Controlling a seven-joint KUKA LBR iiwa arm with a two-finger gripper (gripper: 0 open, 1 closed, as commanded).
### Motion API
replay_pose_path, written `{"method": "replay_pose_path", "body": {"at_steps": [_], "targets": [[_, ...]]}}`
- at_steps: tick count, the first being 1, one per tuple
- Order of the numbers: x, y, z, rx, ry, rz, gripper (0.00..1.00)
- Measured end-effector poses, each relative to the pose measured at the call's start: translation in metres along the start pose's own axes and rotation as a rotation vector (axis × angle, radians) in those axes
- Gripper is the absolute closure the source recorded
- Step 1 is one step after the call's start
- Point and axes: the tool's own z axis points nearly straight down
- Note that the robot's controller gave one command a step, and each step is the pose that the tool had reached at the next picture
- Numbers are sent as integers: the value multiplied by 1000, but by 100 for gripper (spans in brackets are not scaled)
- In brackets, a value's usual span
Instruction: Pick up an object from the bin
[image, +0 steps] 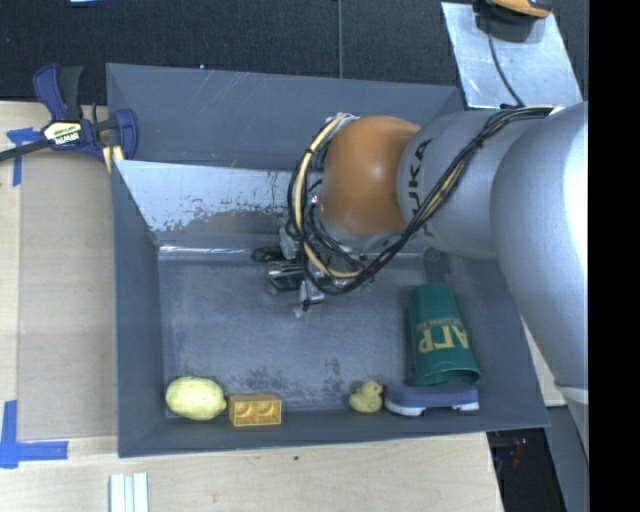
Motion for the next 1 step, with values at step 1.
{"method": "replay_pose_path", "body": {"at_steps": [1], "targets": [[4,0,-3,1,-1,-26,0]]}}
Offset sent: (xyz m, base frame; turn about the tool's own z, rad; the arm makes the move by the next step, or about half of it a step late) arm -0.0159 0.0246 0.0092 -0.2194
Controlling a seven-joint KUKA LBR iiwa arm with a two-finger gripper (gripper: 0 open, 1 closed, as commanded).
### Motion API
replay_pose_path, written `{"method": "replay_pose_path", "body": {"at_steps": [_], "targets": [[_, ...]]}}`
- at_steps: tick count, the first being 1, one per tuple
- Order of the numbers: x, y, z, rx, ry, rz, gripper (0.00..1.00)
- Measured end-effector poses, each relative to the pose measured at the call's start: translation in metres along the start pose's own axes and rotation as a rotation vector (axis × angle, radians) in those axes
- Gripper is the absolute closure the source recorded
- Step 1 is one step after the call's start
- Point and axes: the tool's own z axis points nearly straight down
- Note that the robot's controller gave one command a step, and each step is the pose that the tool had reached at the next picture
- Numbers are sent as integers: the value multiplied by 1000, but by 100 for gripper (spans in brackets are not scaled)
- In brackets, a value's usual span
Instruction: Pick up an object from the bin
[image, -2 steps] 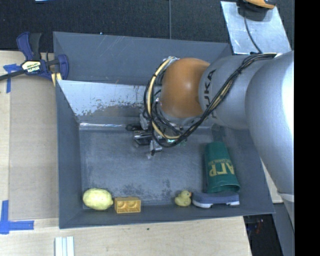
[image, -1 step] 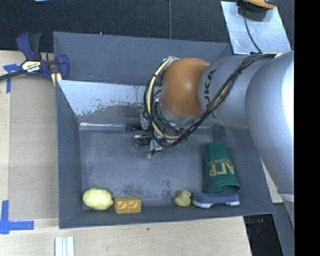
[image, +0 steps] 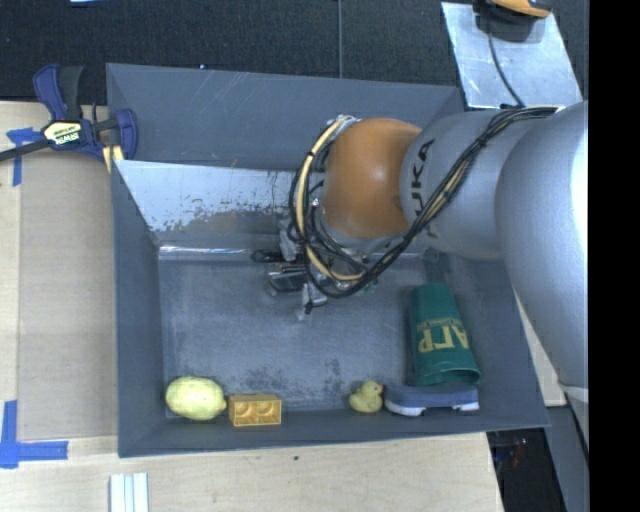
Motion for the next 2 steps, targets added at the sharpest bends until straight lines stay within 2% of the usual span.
{"method": "replay_pose_path", "body": {"at_steps": [1,2], "targets": [[4,27,-10,-2,-5,-192,100],[4,27,-10,-2,-5,-192,100]]}}
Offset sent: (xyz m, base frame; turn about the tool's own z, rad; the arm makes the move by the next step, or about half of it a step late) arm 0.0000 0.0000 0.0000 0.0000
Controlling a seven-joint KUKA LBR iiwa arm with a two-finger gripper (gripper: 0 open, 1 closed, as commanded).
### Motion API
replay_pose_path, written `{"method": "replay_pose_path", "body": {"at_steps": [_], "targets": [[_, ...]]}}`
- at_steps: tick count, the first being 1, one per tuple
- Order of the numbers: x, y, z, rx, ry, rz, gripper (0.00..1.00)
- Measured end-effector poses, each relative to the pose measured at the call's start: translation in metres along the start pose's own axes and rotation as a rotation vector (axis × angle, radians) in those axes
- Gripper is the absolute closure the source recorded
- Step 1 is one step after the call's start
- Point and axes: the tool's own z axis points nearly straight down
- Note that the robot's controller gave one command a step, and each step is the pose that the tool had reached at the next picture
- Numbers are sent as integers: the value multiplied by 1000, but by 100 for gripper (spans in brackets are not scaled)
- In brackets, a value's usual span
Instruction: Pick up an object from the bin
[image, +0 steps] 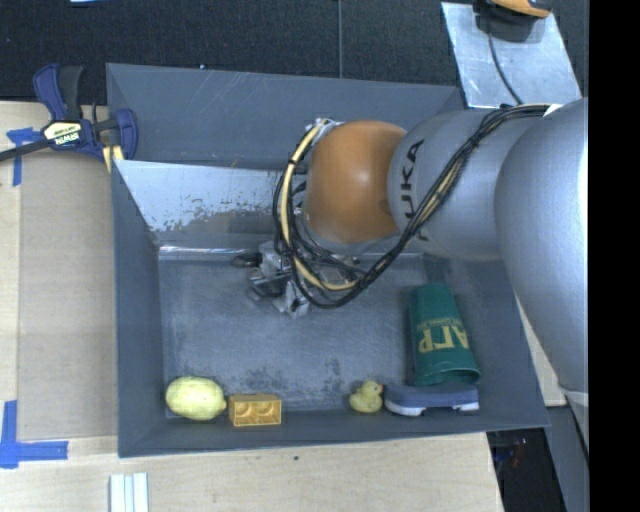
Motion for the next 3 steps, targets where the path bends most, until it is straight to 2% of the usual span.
{"method": "replay_pose_path", "body": {"at_steps": [1,2,3], "targets": [[3,-2,-16,-4,9,-6,100],[18,53,-43,-1,1,-194,100],[-20,-17,1,4,-12,-3,0]]}}
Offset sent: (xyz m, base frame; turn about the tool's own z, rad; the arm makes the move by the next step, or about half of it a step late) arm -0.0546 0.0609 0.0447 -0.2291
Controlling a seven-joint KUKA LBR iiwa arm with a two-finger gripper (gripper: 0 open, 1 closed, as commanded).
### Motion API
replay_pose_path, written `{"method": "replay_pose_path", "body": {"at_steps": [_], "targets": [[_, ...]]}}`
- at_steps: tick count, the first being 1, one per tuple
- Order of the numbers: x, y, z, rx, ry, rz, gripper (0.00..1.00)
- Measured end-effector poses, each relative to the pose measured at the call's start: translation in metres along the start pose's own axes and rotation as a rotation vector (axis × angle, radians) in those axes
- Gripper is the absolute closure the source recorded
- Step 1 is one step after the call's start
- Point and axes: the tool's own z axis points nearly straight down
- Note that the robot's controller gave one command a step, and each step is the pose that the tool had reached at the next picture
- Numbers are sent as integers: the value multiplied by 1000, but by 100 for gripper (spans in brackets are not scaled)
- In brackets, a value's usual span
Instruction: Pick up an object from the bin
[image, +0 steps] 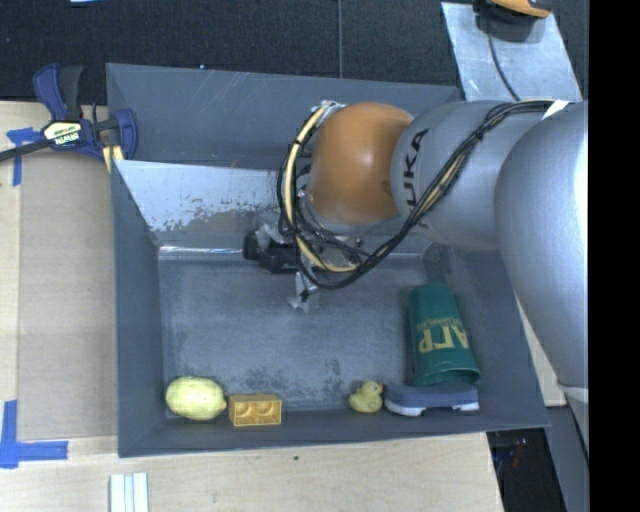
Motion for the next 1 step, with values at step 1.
{"method": "replay_pose_path", "body": {"at_steps": [1], "targets": [[2,2,0,-1,6,-4,100]]}}
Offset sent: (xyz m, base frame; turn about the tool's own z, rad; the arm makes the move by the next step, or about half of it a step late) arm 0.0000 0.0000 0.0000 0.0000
